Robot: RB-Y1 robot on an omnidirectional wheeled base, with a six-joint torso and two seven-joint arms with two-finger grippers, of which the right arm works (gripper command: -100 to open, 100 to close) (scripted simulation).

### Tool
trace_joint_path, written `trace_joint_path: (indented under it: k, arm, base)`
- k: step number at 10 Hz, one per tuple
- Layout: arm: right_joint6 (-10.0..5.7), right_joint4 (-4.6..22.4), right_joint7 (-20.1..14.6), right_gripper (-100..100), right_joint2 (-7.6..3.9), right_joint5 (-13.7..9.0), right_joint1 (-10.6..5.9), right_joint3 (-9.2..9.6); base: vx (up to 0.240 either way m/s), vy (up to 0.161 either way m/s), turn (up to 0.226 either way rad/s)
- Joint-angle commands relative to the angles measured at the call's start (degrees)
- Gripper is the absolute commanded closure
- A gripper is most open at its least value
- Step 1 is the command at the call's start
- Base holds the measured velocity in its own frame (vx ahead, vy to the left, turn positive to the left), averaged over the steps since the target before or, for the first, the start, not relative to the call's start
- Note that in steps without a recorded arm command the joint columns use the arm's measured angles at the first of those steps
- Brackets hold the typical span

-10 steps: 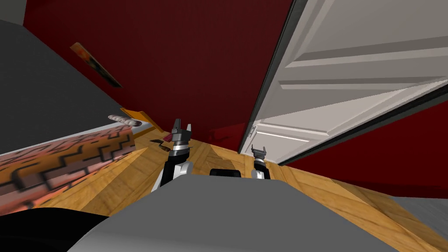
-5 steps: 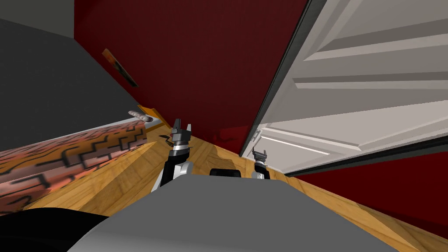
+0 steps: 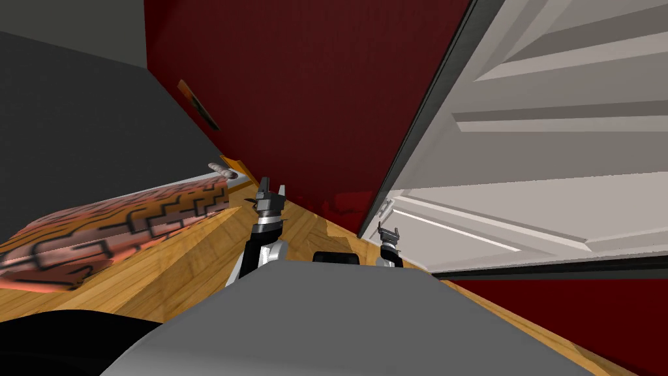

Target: Pull the door open

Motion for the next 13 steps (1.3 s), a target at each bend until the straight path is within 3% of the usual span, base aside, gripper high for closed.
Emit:
trace_joint_path:
  k: [1,4,6,9,10,11,12,13]
  arm:
    - [-0.35,0.89,-1.49,-100,-1.14,-0.2,0.14,-0.23]
    - [-0.96,2.4,-4.03,-100,-3.07,-0.54,0.39,-0.62]
    - [-1.64,4.13,-6.92,-100,-5.28,-0.93,0.67,-1.06]
    - [-2.34,5.88,-9.86,-100,-7.52,-1.32,0.96,-1.51]
    - [-2.54,6.36,-10.68,-100,-8.14,-1.43,1.03,-1.64]
    - [-2.45,5.78,-10.09,-100,-7.6,-1.3,1.42,-1.38]
    - [-2.45,5.78,-10.09,100,-7.6,-1.3,1.42,-1.38]
    - [-2.45,5.78,-10.09,100,-7.6,-1.3,1.42,-1.38]
  base:
    - [0.128,-0.016,0.064]
    - [0.175,0.002,0.054]
    - [0.169,-0.01,0.087]
    - [0.166,-0.011,0.057]
    - [0.163,-0.038,0.029]
    - [0.051,-0.006,-0.022]
    - [-0.026,0.019,0.026]
    - [-0.026,0.0,-0.027]
